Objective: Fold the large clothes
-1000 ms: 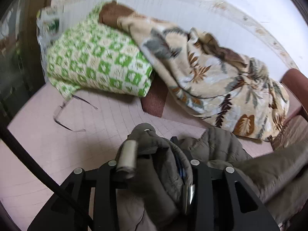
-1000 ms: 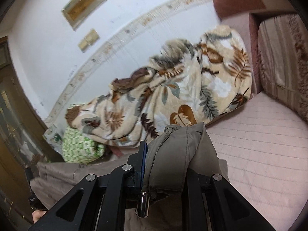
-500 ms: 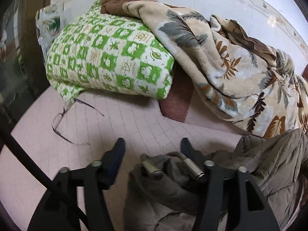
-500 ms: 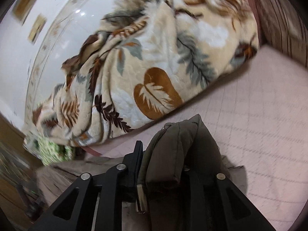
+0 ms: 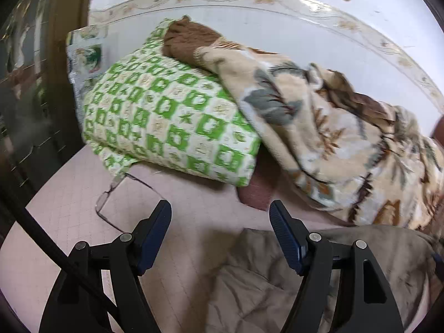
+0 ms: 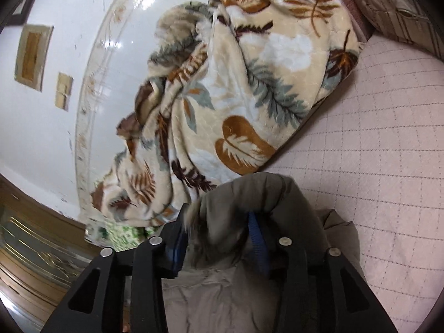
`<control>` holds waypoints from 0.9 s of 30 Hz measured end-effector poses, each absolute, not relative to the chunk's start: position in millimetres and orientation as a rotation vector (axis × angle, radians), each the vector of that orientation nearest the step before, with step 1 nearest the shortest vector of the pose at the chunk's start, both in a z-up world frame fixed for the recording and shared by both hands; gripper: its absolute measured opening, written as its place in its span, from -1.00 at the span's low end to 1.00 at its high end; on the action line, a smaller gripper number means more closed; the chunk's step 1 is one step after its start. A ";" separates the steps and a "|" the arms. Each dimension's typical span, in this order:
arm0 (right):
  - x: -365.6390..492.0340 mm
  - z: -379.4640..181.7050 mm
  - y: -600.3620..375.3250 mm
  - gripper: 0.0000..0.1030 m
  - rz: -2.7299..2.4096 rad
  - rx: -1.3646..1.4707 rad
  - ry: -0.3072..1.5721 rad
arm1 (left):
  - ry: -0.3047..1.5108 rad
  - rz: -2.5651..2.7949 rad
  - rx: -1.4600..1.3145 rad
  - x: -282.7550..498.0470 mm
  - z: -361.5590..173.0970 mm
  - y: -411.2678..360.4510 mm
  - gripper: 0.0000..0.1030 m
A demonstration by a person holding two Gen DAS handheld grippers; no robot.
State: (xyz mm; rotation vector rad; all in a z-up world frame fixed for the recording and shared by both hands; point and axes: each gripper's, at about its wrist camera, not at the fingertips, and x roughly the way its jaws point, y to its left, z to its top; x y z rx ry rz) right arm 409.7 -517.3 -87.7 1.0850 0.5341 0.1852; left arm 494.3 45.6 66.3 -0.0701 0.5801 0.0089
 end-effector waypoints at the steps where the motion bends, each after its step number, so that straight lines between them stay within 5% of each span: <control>1: 403.1 -83.8 -520.2 0.09 0.168 1.081 0.512 | 0.580 -0.016 -0.052 487.5 65.4 38.6 0.40; 13: 367.5 -67.2 -369.1 0.11 0.200 0.399 0.616 | 0.679 -0.355 0.257 418.3 -59.3 -117.1 0.41; 27: 428.5 -149.3 -350.4 0.13 0.146 0.271 0.803 | 0.882 -0.259 0.203 500.7 -131.9 -104.7 0.65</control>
